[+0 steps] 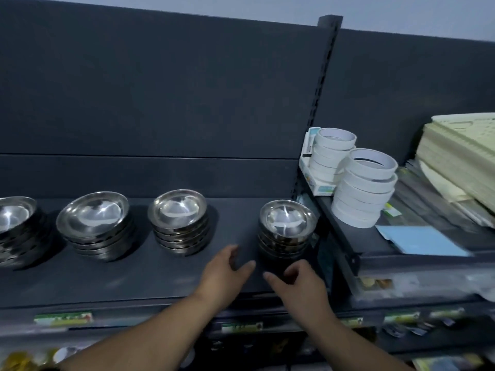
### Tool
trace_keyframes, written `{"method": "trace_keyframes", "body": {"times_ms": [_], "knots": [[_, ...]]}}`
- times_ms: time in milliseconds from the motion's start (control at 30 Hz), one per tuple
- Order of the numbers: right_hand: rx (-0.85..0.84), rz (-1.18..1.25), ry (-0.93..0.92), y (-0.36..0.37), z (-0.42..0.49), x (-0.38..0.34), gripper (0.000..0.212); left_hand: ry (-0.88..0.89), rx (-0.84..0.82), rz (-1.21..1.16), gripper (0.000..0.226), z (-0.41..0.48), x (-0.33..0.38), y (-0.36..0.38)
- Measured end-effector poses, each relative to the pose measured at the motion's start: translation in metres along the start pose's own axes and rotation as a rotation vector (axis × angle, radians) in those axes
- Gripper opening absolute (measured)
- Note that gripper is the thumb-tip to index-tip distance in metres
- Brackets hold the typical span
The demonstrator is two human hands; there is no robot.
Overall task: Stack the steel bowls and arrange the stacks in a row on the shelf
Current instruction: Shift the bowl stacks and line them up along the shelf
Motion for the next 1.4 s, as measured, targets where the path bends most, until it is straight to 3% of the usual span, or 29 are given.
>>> {"method": "trace_keyframes", "body": {"times_ms": [200,300,467,633,833,967,1400], "knots": [[0.027,0.234,-0.05,-0.018,0.016,0.012,0.094,0.063,-0.102,-0.326,0.088,0.019,0.027,0.028],[-0.009,0.25,-0.109,-0.012,0.028,0.01,0.101,0.1,-0.141,-0.379,0.092,0.026,0.032,0.034],[-0.086,0.311,-0.201,-0.003,0.039,-0.003,0.084,0.122,-0.081,-0.428,0.082,0.023,0.029,0.02],[-0.158,0.327,-0.236,0.006,0.044,-0.012,0.085,0.133,-0.08,-0.384,0.081,0.024,0.018,0.0],[-0.133,0.408,-0.282,-0.015,0.056,-0.021,0.097,0.146,-0.076,-0.253,0.115,0.032,0.013,-0.009],[-0.157,0.392,-0.338,-0.014,0.063,-0.026,0.084,0.169,-0.031,-0.184,0.111,0.034,0.02,-0.011],[-0.137,0.342,-0.404,-0.021,0.063,-0.026,0.074,0.215,0.031,-0.199,0.09,0.032,0.021,-0.006]]}}
Point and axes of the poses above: each hand's wrist, its own z-axis towards the middle knuckle, its own y-axis out of the palm, x = y × z, the point moved 6 cm from there along z, towards the middle knuckle, and after that the axes turned 8 degrees about -x, right-handed, at the moved point
